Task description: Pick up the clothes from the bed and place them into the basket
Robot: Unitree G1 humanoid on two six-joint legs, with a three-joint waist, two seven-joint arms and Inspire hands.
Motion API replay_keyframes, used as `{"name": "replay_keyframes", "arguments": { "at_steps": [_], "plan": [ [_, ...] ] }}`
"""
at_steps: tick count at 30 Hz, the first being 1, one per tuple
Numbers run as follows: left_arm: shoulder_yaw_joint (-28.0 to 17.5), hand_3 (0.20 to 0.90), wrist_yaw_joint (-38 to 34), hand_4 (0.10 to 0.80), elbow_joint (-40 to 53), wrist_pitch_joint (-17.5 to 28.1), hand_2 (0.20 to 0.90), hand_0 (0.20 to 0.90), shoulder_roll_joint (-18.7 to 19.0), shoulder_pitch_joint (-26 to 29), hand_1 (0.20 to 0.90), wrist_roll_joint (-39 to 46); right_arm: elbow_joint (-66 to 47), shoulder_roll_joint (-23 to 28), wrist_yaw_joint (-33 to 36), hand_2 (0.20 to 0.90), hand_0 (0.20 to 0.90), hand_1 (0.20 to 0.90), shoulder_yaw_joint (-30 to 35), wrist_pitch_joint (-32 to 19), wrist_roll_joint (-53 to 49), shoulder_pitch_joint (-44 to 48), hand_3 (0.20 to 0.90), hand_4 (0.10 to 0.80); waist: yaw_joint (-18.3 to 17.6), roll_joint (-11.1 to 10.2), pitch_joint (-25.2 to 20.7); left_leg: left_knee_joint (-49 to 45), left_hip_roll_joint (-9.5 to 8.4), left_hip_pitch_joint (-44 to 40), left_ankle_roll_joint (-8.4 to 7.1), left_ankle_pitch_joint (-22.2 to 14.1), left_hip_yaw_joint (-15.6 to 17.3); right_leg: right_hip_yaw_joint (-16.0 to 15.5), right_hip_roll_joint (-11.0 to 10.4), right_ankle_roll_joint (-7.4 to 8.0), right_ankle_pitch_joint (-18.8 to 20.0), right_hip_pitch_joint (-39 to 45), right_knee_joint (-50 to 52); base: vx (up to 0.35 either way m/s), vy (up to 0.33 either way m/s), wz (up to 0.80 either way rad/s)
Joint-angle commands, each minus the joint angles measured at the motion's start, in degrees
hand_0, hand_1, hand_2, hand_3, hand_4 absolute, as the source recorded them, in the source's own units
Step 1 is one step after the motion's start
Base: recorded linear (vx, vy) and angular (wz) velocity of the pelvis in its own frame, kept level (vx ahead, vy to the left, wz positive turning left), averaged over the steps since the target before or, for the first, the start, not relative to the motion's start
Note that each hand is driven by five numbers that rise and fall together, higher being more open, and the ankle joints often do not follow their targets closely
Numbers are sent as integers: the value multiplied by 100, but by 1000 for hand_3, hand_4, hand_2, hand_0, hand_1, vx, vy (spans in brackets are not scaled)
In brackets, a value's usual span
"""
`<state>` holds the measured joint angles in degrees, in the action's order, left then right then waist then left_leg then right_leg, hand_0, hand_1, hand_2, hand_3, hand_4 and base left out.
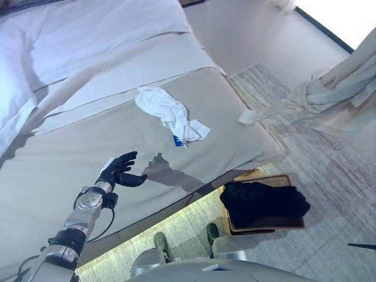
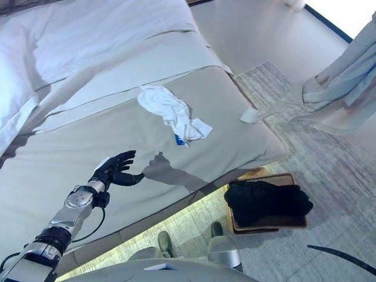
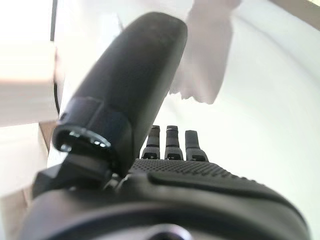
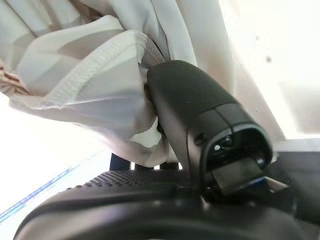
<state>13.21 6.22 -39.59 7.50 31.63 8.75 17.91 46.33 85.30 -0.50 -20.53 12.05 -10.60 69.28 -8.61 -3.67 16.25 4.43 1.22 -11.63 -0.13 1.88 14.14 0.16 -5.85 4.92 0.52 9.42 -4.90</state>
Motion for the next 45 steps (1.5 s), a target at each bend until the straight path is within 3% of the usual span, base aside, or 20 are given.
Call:
{"name": "replay_keyframes", "arguments": {
  "at_steps": [1, 8, 11, 14, 17, 24, 39, 45],
  "plan": [
    [-104, 900, 8, 800, -209, 551, 900, 900, 141, -79, 900, -106, -429, 747, 328, 300, 300, 300, 413, -306, 15, -535, 200, 100, -118, -17, -1398, -413, 1, 334, -24, -829, -174, 61, 357, 125, 90, -843, 429, 5, -20, -21],
    [-265, 900, -24, 800, -366, 525, 900, 900, 29, -70, 900, -159, -415, 906, 8, 300, 300, 300, 1829, -695, -94, -2085, 200, 100, -465, 94, -1362, -479, 38, 338, -3, -887, 17, 221, 396, 147, 107, -1008, 523, 2, -5, -23],
    [-326, 900, -5, 800, -440, 492, 900, 900, 24, -76, 900, -212, -552, 717, -44, 300, 300, 300, 2967, -866, -82, -3394, 200, 100, -559, 74, -1358, -506, 45, 357, 12, -906, 68, 270, 412, 146, 106, -1055, 541, -3, -14, -9],
    [-355, 900, -36, 800, -422, 436, 900, 900, 41, -42, 900, -231, -865, 302, -35, 300, 300, 300, 4083, -1016, -185, -4662, 200, 100, -594, 49, -1312, -561, 58, 401, 24, -937, 100, 306, 418, 145, 102, -1117, 568, -20, -2, -15],
    [-334, 900, -47, 800, -436, 398, 900, 900, 3, 54, 900, -286, -1184, -271, -69, 300, 300, 300, 4671, -1151, -94, -5480, 200, 100, -549, 50, -1251, -602, 67, 392, 30, -974, 128, 331, 425, 143, 104, -1149, 572, -4, 3, -18],
    [-327, 900, 14, 800, -403, 280, 900, 900, -72, 148, 900, -439, -1673, -1227, -155, 300, 300, 300, 4306, -1379, 310, -5719, 200, 100, -477, 82, -1182, -637, 98, 372, 19, -988, 168, 280, 404, 134, 118, -1130, 540, -8, -23, -11],
    [-449, 900, 77, 800, -422, 215, 900, 900, -216, 163, 900, -551, -2689, -2186, -465, 300, 300, 300, 3634, -1189, 803, -5765, 200, 100, -456, 109, -1090, -590, 82, 374, -4, -948, 142, 209, 387, 146, 126, -1146, 538, -2, -5, 3],
    [-485, 900, 41, 800, -352, 200, 900, 900, -307, 142, 900, -585, -2516, -2595, -648, 300, 300, 300, 3517, -1043, 1087, -6000, 200, 100, -404, 106, -1046, -590, 80, 394, -7, -932, 113, 166, 364, 160, 130, -1149, 535, 0, 0, 0]
  ]
}}
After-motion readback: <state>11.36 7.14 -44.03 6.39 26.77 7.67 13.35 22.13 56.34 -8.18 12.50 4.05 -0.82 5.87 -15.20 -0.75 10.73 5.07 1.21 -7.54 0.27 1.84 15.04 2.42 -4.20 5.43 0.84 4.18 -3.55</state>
